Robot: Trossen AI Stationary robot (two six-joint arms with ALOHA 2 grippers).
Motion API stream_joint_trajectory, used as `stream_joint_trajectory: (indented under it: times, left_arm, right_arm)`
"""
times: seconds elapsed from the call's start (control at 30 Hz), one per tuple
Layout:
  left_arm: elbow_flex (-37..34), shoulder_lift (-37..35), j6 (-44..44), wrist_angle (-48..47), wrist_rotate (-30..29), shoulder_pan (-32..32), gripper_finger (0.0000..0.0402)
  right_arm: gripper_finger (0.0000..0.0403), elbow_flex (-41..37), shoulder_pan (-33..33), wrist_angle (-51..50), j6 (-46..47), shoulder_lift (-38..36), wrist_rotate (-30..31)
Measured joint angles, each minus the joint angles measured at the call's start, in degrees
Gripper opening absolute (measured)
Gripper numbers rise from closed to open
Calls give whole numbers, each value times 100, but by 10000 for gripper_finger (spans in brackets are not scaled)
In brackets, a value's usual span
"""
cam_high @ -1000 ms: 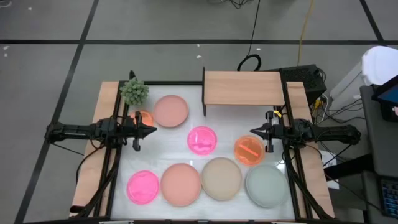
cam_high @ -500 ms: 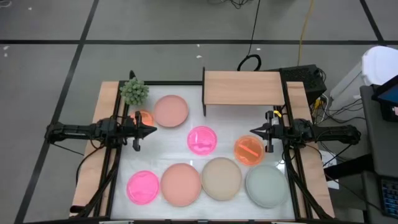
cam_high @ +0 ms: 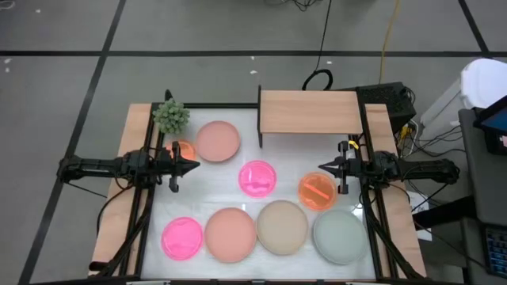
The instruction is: Place and stack plates onto a shelf
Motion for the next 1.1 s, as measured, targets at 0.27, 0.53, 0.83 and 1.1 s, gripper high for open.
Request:
stream_joint_trajectory:
  times: [0.27, 0.53, 0.83, 1.1]
  left_arm:
    - [1, 0, 0, 0, 3, -2, 1]
    - [1, -2, 0, 1, 31, 0, 1]
    - [1, -2, 0, 1, 24, -1, 1]
    - [1, 0, 1, 0, 20, -2, 1]
  right_arm:
    - [0, 0, 0, 3, 0, 0, 0]
    - [0, 0, 0, 18, 0, -2, 0]
    - [0, -1, 2, 460, 378, 37, 2]
    - [0, 441, 5, 656, 1027, 724, 7]
